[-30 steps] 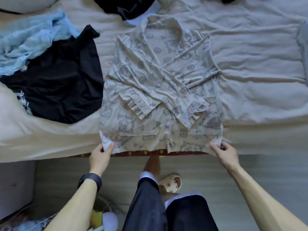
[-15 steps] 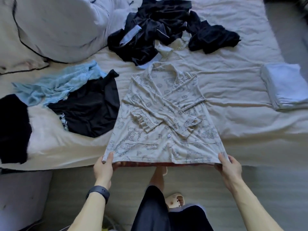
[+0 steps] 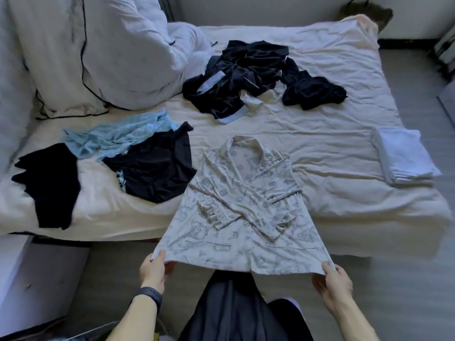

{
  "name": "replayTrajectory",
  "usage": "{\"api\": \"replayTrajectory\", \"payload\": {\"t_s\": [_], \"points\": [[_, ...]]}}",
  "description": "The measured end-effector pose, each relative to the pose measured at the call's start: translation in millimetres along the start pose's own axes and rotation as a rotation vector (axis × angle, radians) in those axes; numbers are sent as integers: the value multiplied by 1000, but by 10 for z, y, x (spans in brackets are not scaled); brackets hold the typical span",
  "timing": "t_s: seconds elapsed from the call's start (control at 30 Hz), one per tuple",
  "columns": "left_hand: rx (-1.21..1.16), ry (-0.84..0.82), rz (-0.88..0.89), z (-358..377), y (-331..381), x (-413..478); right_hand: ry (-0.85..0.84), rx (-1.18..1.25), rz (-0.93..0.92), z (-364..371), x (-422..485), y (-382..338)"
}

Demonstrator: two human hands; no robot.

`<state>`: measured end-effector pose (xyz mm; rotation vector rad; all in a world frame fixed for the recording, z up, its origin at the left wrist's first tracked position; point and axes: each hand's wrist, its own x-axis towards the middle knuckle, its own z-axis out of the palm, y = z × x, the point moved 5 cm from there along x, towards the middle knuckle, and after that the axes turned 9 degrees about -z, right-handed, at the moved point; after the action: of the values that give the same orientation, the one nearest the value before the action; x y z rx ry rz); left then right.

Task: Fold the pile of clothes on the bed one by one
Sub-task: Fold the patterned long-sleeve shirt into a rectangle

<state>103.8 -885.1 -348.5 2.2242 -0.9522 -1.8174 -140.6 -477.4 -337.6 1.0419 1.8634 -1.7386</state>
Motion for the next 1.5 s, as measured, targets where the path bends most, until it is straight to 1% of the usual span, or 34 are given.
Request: {"api": "replayTrajectory", "payload": {"t_s": [0.13,0.23,0.33,0.5,0.67,0.77,0.87,0.93,1.0,1.03,1.1,1.2,1.23,1.27,1.33,1.37,1.4,1.43,1.5], "points": [[-15,-48,48,231,442,36,-4,78,38,150,189,-252],[32,-102,93,464,843,201,-40,67,12,446,341,-610],[48,-180,132,839,1261,184,-72,48,-20,833,546,-995],[138,-156,266,1598,2073,380,-113,41,-47,1625,1067,-1598],[252,-162,389,2573,2889,1096,-123,-36,-103,2570,2019,-2019],[361,-175,380,3174,3120,1720,-107,-82,-130,3109,2680,-2038],[680,-120,352,3567,3054,2242,-175,-275,-177,3391,3205,-1793],[815,-31,400,3652,2980,2375,-84,-505,-296,3383,3335,-1713],[847,42,495,3683,2908,2350,11,-697,-425,3366,3314,-1734],[886,86,570,3711,2886,2282,30,-771,-498,3372,3289,-1758],[1042,127,807,3853,2883,2100,-27,-941,-698,3455,3225,-1821],[1329,23,1263,4255,2815,1909,-240,-1178,-1045,3678,3196,-1833],[1414,-13,1364,4384,2803,1908,-306,-1247,-1142,3774,3196,-1844],[1489,-27,1424,4494,2814,1925,-374,-1323,-1210,3868,3218,-1845],[1583,-17,1471,4629,2886,1973,-461,-1466,-1294,4011,3306,-1863],[1578,-15,1466,4662,2960,1978,-470,-1492,-1282,4057,3366,-1890],[1545,-15,1428,4679,3042,2003,-459,-1495,-1237,4088,3435,-1939],[1537,-8,1351,4692,3113,2038,-445,-1481,-1160,4108,3499,-1993],[1638,-22,1219,4718,3178,2132,-443,-1477,-1046,4140,3573,-2053]]}}
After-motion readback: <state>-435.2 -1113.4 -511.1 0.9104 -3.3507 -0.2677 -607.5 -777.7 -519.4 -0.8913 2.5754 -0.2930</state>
